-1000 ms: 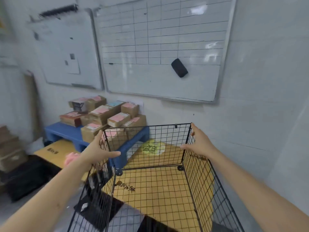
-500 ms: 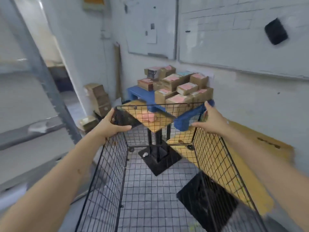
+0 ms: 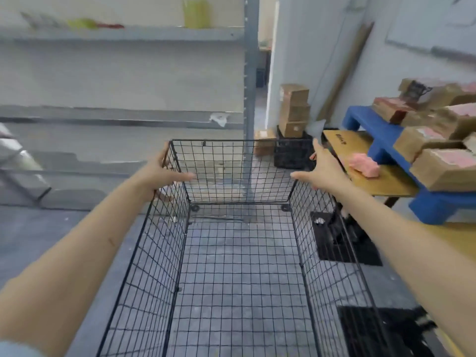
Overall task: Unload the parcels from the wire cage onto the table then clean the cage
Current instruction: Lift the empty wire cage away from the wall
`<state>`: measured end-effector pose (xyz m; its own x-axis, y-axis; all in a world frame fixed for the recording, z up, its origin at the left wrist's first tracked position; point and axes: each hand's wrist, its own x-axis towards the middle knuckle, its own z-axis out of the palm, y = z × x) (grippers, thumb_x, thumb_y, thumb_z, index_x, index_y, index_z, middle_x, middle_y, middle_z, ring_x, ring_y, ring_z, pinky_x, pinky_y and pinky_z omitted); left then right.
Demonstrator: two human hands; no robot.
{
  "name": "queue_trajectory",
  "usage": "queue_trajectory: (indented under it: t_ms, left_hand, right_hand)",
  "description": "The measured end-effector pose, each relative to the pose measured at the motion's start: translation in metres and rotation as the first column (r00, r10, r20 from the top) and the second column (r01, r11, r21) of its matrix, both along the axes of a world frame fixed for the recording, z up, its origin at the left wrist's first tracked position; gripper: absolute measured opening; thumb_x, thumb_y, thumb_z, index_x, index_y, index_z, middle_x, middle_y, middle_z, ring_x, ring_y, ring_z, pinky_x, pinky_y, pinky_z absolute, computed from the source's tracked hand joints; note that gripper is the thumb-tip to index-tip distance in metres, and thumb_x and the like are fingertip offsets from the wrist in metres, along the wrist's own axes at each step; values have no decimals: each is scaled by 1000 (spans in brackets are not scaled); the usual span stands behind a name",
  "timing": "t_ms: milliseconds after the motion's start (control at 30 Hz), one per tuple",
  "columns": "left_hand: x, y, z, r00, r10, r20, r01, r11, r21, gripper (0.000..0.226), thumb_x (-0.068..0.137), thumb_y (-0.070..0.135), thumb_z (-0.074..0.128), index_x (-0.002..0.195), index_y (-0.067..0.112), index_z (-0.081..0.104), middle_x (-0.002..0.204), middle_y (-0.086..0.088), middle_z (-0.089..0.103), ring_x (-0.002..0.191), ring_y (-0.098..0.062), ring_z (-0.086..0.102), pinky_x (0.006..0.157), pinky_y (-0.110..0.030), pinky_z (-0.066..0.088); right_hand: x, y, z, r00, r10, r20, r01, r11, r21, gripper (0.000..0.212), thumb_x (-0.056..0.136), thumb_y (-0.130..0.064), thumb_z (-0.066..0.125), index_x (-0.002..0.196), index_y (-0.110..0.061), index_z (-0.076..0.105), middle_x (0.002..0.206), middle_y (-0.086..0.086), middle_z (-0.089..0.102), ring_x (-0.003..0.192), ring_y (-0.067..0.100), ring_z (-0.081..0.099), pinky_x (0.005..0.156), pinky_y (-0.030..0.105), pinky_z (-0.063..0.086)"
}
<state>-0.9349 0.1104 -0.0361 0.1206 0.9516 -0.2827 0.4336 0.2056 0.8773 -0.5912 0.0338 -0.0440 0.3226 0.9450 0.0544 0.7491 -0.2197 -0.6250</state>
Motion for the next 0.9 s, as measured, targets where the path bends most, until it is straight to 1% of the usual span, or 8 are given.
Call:
queue_trajectory:
  t_ms: [100, 300, 467, 567, 667, 733, 800, 900]
  left_hand:
    - [-62, -32, -14, 986, 164, 10, -164, 986, -9, 124, 50, 28, 88, 144, 52, 11, 149, -4, 33, 121, -32, 49, 87, -57, 50]
    - [-191, -102, -31, 853, 518, 62, -514, 855, -72, 115, 60, 25, 85, 145, 53, 12, 145, -6, 37, 113, -32, 49, 73, -56, 56]
    - [-298, -160, -47, 697, 717, 27, -714, 696, -76, 106, 70, 24, 82, 147, 48, 13, 153, 0, 25, 115, -30, 50, 70, -46, 55]
    - [-354, -184, -57, 612, 787, 84, -786, 616, -52, 101, 74, 19, 80, 147, 46, 16, 143, -3, 44, 106, -22, 59, 64, -34, 48]
    - [-402, -216, -69, 512, 855, 85, -852, 517, -75, 100, 75, 18, 79, 146, 50, 17, 122, -2, 56, 84, -17, 63, 63, -34, 48]
    - [-431, -232, -76, 455, 887, 78, -887, 459, -57, 103, 69, 19, 82, 145, 50, 20, 134, -2, 51, 106, -24, 58, 71, -38, 52]
    - [-458, -249, -90, 390, 916, 91, -917, 396, -54, 104, 65, 18, 84, 143, 52, 24, 143, -7, 44, 123, -29, 51, 84, -45, 51]
    - [-487, -280, -117, 306, 950, 60, -948, 309, -69, 98, 73, 15, 80, 143, 53, 23, 136, -6, 47, 116, -26, 54, 87, -52, 48]
  right_hand:
    - [-55, 30, -8, 984, 177, 0, -177, 984, -13, 115, 73, -32, 82, 155, -19, 1, 145, 14, 34, 114, 35, 54, 96, 47, 48]
    - [-206, 81, -31, 879, 477, 1, -477, 878, -31, 109, 75, -35, 79, 154, -13, 8, 156, 13, 22, 141, 32, 28, 110, 54, 35]
    - [-350, 97, -55, 750, 661, -38, -662, 748, -56, 119, 68, -39, 82, 155, -15, 4, 158, 11, 18, 144, 29, 22, 115, 49, 27]
    - [-425, 99, -70, 674, 737, -57, -739, 671, -65, 119, 70, -37, 82, 155, -14, 1, 160, 15, 9, 147, 28, 11, 118, 42, 15]
    - [-499, 94, -84, 599, 795, -92, -800, 596, -63, 124, 65, -39, 83, 155, -20, 0, 160, 13, 6, 146, 31, 14, 113, 51, 31]
    - [-538, 90, -95, 569, 815, -110, -822, 567, -47, 123, 65, -37, 84, 155, -20, 2, 160, 13, 8, 146, 31, 16, 112, 51, 32]
    - [-573, 85, -111, 518, 846, -125, -855, 516, -50, 121, 69, -34, 84, 155, -16, 0, 160, 13, 9, 148, 27, 10, 118, 40, 17]
    - [-623, 74, -137, 436, 889, -143, -900, 431, -66, 118, 73, -28, 82, 154, -13, -3, 159, 13, 10, 147, 25, 13, 117, 35, 15]
